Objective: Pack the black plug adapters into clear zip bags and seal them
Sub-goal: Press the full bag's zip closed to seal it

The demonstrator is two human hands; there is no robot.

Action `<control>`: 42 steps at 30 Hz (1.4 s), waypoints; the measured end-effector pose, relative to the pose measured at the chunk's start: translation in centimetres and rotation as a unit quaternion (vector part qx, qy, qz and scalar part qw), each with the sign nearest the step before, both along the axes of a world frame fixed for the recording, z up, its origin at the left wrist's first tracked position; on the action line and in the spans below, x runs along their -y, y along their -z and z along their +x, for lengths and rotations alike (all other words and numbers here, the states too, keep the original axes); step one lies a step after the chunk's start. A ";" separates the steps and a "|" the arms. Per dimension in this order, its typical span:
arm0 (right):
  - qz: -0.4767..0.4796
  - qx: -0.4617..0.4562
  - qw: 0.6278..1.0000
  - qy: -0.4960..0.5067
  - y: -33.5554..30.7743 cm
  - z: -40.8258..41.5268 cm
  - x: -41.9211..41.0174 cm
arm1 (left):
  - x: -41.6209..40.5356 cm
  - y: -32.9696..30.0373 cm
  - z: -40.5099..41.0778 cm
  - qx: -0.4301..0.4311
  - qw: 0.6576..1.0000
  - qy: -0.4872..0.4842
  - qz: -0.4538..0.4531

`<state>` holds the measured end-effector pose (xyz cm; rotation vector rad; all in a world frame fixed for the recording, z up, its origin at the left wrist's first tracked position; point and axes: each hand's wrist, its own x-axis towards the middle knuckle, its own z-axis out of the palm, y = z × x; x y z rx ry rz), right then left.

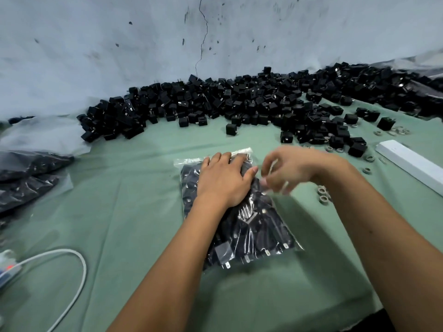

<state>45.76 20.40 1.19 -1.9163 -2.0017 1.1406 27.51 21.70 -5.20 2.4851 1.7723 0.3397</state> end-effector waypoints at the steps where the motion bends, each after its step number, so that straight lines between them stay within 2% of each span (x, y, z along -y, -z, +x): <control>1: 0.099 -0.030 0.993 0.064 0.1 -0.8 -0.2 | 0.1 -0.1 0.1 0.006 1.000 -0.003 -0.003; 3: 0.287 -0.055 0.943 0.162 0.9 -3.5 0.0 | 0.1 -0.3 0.0 0.011 1.000 -0.010 -0.008; 5: 0.353 -0.100 0.922 0.123 2.8 -6.3 1.3 | 0.3 -0.3 -0.3 0.014 1.000 -0.013 -0.012; 8: 0.303 -0.124 0.945 0.021 6.3 -7.1 3.2 | 0.5 -0.6 -0.3 0.042 0.999 -0.011 -0.016; 10: 0.277 -0.145 0.950 0.023 7.4 -6.2 3.3 | 0.7 -0.9 -0.1 0.053 0.998 -0.011 -0.025; 14: 0.283 -0.129 0.950 0.005 7.7 -6.4 3.1 | 0.5 -2.0 -1.0 0.112 0.993 -0.018 -0.022; 19: 0.268 -0.081 0.960 0.000 7.9 -6.6 3.0 | 0.3 -0.5 -3.0 0.050 0.994 -0.096 -0.018; 25: 0.210 0.048 0.975 -0.057 6.4 -6.8 2.0 | 0.1 -0.1 -3.4 0.042 0.995 -0.080 -0.032; 28: 0.218 0.063 0.972 -0.064 6.1 -7.8 1.6 | 0.2 0.1 -3.6 0.060 0.994 -0.073 -0.045; 32: 0.232 0.052 0.970 -0.047 6.6 -8.6 1.6 | 0.6 -0.4 -3.7 0.130 0.987 -0.091 -0.009; 36: 0.216 0.011 0.975 -0.046 6.0 -8.1 1.5 | 1.4 -1.3 -3.8 0.173 0.969 -0.169 0.053; 38: 0.256 -0.009 0.967 0.020 5.7 -7.3 1.6 | 2.2 -1.7 -4.8 0.192 0.951 -0.227 0.080; 40: 0.270 0.075 0.951 0.130 5.6 -5.3 1.8 | 2.5 -1.6 -6.7 0.189 0.939 -0.286 0.038; 42: 0.177 0.134 0.961 0.164 5.5 -3.5 2.8 | 3.0 -1.4 -8.3 0.202 0.926 -0.307 -0.089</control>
